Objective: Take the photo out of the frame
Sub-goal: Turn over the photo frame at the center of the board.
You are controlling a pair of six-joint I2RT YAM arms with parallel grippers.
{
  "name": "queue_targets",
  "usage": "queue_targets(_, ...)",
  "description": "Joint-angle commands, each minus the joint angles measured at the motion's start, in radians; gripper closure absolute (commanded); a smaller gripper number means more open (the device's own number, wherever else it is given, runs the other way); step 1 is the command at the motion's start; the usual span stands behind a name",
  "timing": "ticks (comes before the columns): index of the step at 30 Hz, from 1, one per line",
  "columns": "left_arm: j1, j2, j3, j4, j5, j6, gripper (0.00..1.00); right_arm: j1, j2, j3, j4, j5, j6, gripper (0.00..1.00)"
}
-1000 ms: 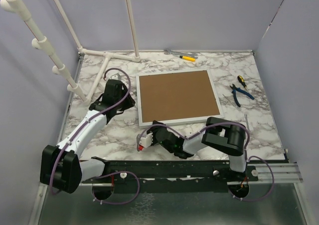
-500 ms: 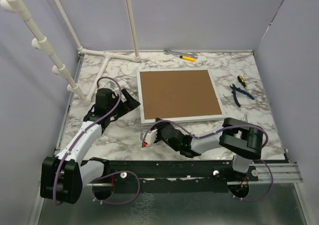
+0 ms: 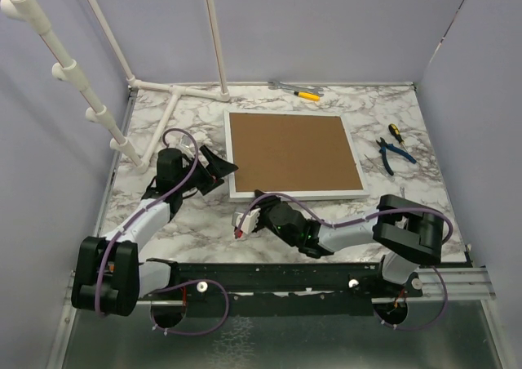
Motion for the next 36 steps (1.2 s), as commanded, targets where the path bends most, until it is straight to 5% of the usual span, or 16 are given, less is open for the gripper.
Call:
queue_targets(1,0.003,0.009,-0.010,0.089,0.060,-0.022,0.14,-0.001,-0.061,0.018,0.083,-0.011,0.075,0.93)
queue_targets(8,0.002,0.064,-0.012,0.099,0.074,-0.021,0.37,-0.001,-0.081,0.017,0.088,-0.018,0.082,0.94)
queue_targets(14,-0.009,0.080,-0.012,0.123,0.080,-0.035,0.43,0.000,-0.106,0.012,0.082,-0.030,0.084,0.94)
queue_targets(25,-0.022,0.092,-0.010,0.153,0.118,-0.055,0.74,-0.001,-0.103,0.025,0.076,-0.031,0.091,0.91)
queue_targets(30,-0.022,0.078,0.002,0.152,0.126,-0.063,0.89,-0.001,-0.113,0.018,0.073,-0.029,0.097,0.68)
queue_targets(33,-0.022,0.077,0.013,0.141,0.129,-0.066,0.94,-0.001,-0.123,0.001,0.082,-0.028,0.104,0.45)
queue_targets(36,-0.023,0.072,0.027,0.119,0.127,-0.064,0.96,0.000,-0.128,-0.015,0.094,-0.019,0.105,0.38)
